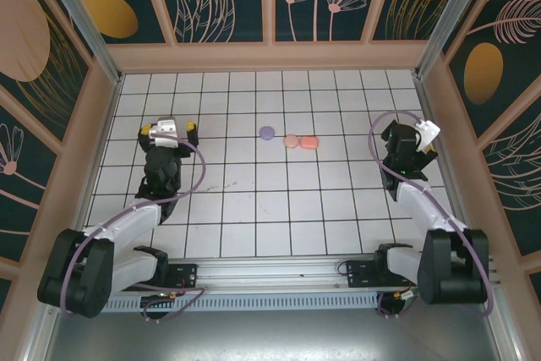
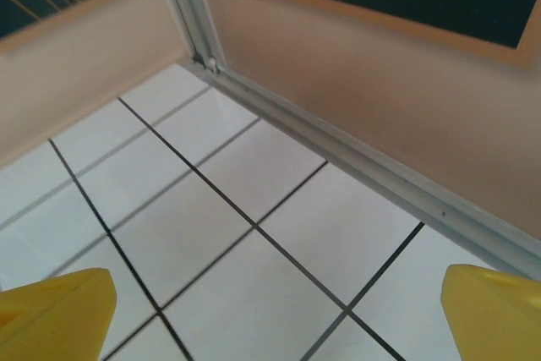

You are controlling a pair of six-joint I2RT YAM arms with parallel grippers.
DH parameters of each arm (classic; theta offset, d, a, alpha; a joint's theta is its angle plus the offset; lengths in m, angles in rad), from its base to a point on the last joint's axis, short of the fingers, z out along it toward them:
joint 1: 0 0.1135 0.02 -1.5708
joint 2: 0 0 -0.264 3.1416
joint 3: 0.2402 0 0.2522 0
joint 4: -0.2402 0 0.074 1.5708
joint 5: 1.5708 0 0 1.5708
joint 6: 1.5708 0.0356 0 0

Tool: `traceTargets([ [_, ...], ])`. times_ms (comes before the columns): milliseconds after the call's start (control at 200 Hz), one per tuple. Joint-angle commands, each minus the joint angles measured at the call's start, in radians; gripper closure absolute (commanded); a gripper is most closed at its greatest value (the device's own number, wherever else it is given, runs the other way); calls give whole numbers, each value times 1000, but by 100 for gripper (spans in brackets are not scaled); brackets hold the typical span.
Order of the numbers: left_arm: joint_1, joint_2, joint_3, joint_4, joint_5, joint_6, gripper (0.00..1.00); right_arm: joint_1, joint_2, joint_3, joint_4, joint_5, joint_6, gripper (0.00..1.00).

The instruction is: Insert wireless bluetooth earbuds into charging case

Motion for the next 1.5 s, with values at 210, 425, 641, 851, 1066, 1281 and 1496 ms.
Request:
traceTargets([
  [210,108,107,-101,263,35,-24,1,9,187,-119,460,-54,-174,1],
  [425,161,163,-189,415,136,-43,1,10,243,-262,797,-196,-251,1],
  [641,188,283,-199,530,241,-34,1,7,304,-328,978,-399,-331,1],
  [851,248,352,-143,483,373,-60,1,-61,349,-317,979,-558,-306,1],
  [1066,293,357,-113,429,390,-108,1,-50,355,-316,986,-540,-312,1],
  [1281,292,351,-123,444,382,-109,1,-40,355,-316,988,-539,-324,1],
  [1496,292,352,-121,439,382,-109,1,-42,356,-314,986,-541,-324,1],
])
